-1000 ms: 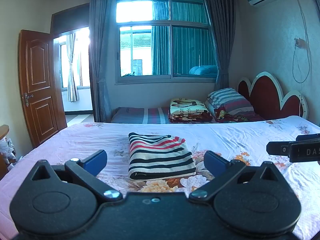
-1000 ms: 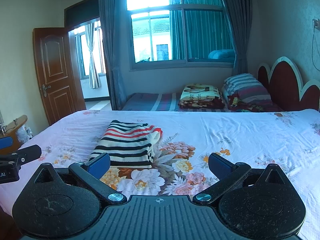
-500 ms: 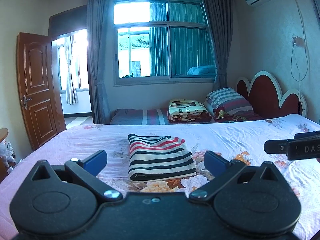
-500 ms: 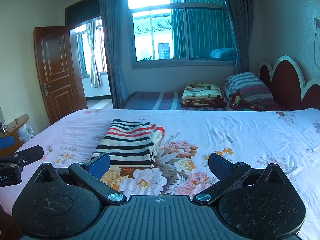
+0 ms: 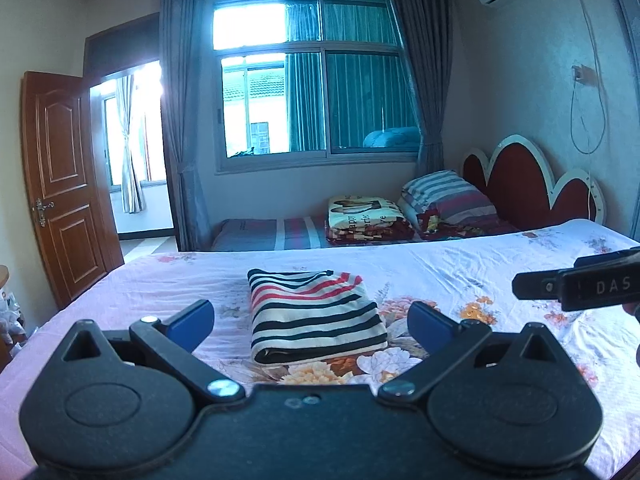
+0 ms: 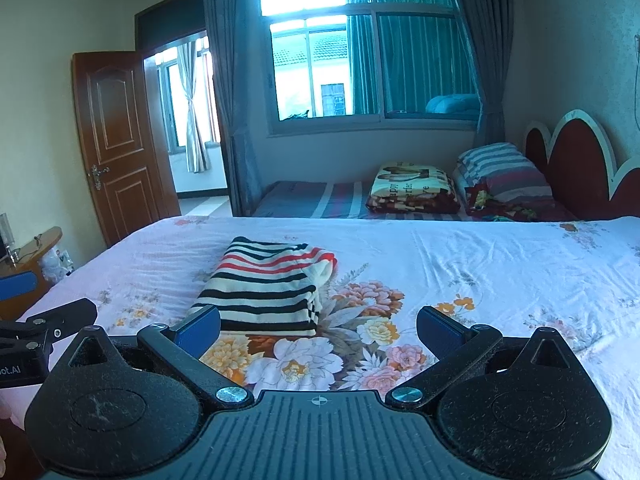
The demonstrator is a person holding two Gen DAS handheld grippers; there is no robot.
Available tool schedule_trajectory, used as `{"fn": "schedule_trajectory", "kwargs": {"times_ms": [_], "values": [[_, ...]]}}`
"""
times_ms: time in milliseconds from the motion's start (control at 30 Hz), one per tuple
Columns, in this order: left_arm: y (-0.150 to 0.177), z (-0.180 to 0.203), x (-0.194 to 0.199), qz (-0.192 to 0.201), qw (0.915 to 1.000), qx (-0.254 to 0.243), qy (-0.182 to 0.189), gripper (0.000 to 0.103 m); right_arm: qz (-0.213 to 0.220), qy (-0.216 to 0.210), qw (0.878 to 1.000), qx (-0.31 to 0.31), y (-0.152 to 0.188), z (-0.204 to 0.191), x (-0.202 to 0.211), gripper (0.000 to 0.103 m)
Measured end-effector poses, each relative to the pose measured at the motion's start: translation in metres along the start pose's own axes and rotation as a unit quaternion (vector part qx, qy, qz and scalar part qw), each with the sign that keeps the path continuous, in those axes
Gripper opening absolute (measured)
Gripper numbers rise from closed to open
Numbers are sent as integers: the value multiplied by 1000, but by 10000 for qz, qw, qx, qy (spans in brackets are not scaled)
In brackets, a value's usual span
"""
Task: Fold small clothes
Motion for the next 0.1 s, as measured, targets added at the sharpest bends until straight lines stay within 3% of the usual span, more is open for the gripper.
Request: {"fn": "schedule_trajectory", "kwargs": {"times_ms": [100], "values": [[-1,2,-1,-24,9999,-68,-81,102,-9,-25,10000,27,1,-2,-1,103]]}}
Point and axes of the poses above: each gripper's, at about its wrist camera, not at the fingertips, and x roughly against the way its jaws point, z to its right, y to its underside, the point moved 7 cm from there along -x, roughly the way its jaws point, and after that the axes turned 10 degrees about y, right-handed, at the moved point
